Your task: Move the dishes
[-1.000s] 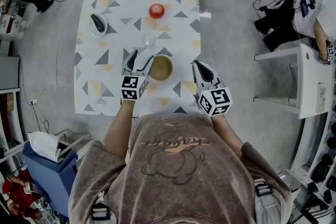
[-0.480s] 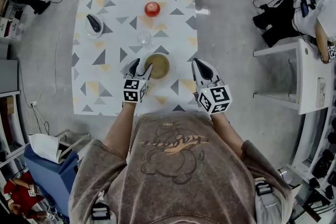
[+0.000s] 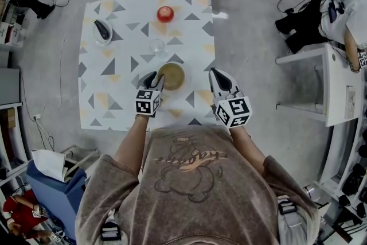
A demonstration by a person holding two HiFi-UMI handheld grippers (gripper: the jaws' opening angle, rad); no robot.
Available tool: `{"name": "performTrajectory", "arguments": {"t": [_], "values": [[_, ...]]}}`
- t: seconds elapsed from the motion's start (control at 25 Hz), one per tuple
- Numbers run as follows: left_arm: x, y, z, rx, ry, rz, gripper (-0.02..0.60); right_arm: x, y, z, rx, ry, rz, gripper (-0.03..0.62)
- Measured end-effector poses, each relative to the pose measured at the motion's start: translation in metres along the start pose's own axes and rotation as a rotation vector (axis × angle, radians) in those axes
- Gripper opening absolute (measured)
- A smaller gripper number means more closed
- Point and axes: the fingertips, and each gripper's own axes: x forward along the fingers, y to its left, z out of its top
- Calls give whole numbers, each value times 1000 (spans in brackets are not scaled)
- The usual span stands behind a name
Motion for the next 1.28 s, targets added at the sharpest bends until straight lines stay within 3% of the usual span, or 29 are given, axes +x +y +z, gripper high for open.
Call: {"name": "performTrajectory", "arguments": {"t": [0.24, 0.48, 1.28], "values": [[2, 1, -1, -20, 6, -4, 70, -1, -1, 0, -1, -2, -2, 0], [2, 2, 2, -35, 12, 5, 37, -3, -1, 2, -5, -5, -4, 0], [-5, -13, 37, -138, -79, -48, 28, -16, -4, 0, 5, -19, -24, 0]]}}
